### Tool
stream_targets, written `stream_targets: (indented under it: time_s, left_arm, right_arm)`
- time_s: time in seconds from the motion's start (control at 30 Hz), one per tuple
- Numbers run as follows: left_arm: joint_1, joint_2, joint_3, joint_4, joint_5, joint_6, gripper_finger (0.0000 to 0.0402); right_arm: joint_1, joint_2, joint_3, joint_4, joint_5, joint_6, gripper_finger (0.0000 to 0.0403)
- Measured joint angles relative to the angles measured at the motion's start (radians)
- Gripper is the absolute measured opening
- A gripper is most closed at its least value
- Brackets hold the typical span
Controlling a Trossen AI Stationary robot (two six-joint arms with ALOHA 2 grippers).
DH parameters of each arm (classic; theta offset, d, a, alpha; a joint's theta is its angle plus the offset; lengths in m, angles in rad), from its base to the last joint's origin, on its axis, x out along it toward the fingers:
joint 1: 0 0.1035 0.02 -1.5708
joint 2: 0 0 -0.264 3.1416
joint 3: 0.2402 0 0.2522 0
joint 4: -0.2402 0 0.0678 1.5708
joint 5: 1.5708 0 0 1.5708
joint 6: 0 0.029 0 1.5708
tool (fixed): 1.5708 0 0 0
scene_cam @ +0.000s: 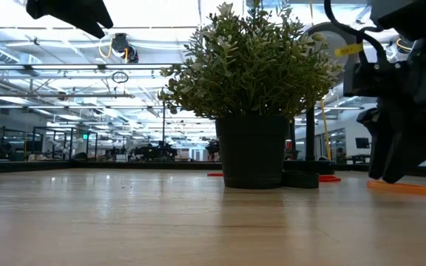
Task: Pick and place rubber bands into bin
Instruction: Put the bottom orange rubber band into the blue bin
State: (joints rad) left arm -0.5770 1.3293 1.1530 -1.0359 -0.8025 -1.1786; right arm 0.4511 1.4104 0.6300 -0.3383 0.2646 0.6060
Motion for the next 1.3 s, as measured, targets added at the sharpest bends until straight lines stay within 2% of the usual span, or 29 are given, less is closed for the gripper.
stream_targets:
  time_s: [0.27,0.37,0.53,0.83,1.07,1.3]
  left_arm:
    - [0.000,0.000,0.000,0.000,0.000,0.000,0.0161]
    - [0.000,0.000,0.000,0.001,0.000,-0.001,0.0161]
    - [0.000,0.000,0.000,0.001,0.001,-0.002,0.0161]
    - [0.000,0.000,0.000,0.001,0.017,-0.004,0.0161]
    - [0.000,0.000,0.000,0.001,0.026,-0.004,0.0161]
    - [0.000,0.000,0.001,0.001,0.077,-0.012,0.0161]
  right_arm:
    - [0.000,0.058,0.003,0.028,-0.008,0.011,0.0154]
    - [-0.009,0.071,0.003,0.030,-0.039,0.028,0.0142]
    - [-0.013,0.073,0.003,0.028,-0.051,0.034,0.0097]
    - [-0.013,0.075,0.002,0.024,-0.056,-0.051,0.0006]
    - [-0.012,0.041,0.000,0.017,-0.073,-0.052,0.0002]
    - [-0.011,-0.087,-0.003,-0.011,-0.232,-0.068,0.0001]
